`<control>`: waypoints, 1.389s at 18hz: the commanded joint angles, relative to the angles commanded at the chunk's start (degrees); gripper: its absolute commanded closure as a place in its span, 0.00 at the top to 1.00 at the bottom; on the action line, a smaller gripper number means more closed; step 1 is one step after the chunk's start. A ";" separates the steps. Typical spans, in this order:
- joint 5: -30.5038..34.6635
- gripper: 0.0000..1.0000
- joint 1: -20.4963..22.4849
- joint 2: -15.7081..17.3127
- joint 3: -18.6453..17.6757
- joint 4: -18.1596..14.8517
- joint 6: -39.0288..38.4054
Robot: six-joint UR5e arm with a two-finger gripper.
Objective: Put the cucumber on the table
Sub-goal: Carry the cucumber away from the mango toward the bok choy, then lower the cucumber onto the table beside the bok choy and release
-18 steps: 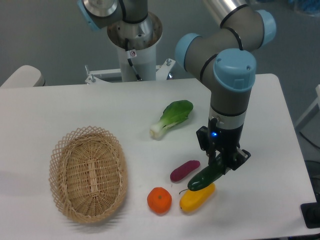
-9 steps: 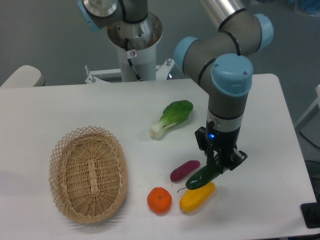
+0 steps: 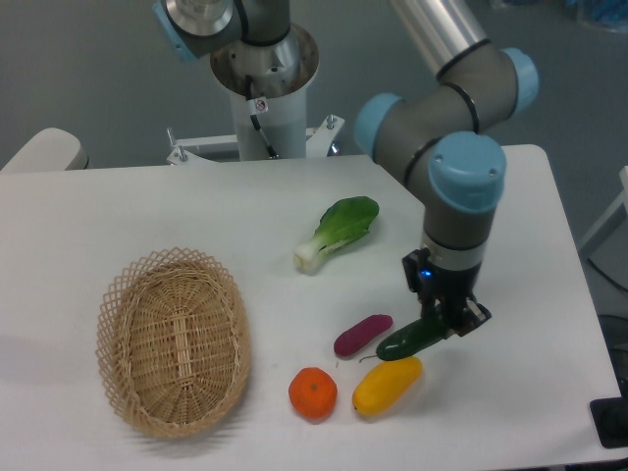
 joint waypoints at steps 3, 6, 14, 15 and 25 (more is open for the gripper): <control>-0.44 0.27 2.11 -0.26 -1.40 -0.09 7.11; -0.61 0.27 3.43 -0.35 -2.02 -0.17 10.91; -0.70 0.27 6.24 -0.53 -5.27 -0.88 24.79; -0.53 0.27 6.24 -0.44 -6.14 -0.88 25.15; -0.88 0.27 5.89 1.05 -12.83 -0.35 15.76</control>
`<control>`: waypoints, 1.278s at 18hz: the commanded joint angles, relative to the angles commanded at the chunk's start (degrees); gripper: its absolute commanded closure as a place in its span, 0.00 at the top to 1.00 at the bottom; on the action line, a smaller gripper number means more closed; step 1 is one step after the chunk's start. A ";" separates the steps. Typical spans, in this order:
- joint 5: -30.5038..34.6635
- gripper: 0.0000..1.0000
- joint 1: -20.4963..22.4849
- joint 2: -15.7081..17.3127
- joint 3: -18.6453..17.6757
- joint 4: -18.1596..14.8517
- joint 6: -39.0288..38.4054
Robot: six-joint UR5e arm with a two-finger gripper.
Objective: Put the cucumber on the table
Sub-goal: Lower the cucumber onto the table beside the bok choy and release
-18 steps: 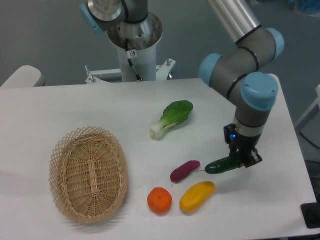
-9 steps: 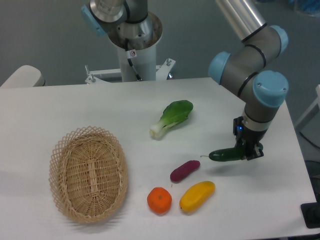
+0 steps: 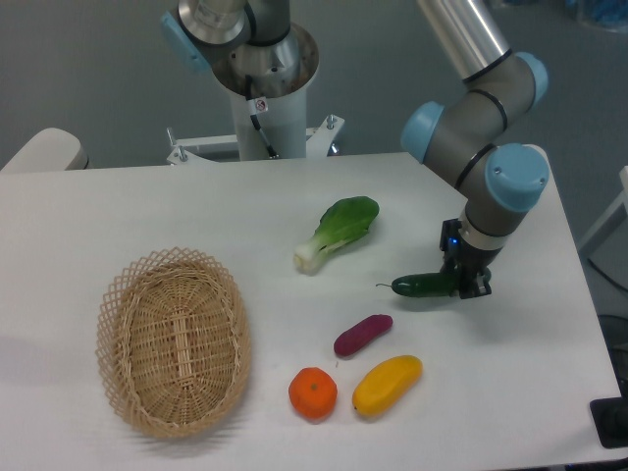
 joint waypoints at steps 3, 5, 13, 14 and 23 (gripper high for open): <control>-0.35 0.29 -0.26 0.00 -0.18 0.00 -2.81; -0.35 0.30 -0.44 0.00 -0.44 0.00 -5.18; -0.18 0.47 -0.70 0.27 -0.89 0.35 -6.07; -0.18 0.58 -0.70 0.18 -0.80 0.35 -6.16; 0.00 1.00 -3.42 1.93 3.24 1.50 -15.01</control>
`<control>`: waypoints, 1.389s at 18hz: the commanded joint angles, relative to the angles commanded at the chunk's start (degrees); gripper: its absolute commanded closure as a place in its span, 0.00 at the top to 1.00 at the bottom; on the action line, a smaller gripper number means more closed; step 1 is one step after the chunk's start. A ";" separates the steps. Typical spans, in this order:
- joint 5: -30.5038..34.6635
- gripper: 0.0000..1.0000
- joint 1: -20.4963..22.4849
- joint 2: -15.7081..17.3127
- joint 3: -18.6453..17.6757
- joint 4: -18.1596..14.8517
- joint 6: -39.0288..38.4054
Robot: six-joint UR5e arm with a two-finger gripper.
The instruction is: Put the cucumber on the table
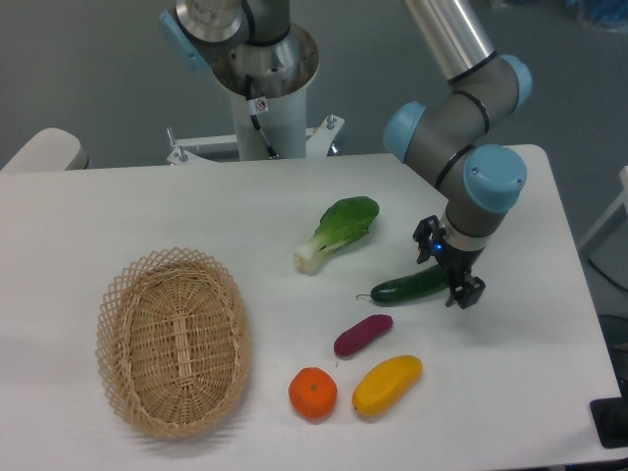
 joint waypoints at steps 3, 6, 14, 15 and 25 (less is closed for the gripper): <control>0.53 1.00 -3.60 0.18 2.54 0.00 -9.49; 0.18 1.00 -6.77 0.44 4.83 0.09 -15.30; 4.64 1.00 -10.11 1.14 11.43 -0.26 -17.26; 6.49 1.00 -9.94 1.41 11.43 -0.35 -17.08; 7.03 1.00 -7.57 4.39 11.78 -2.81 -10.48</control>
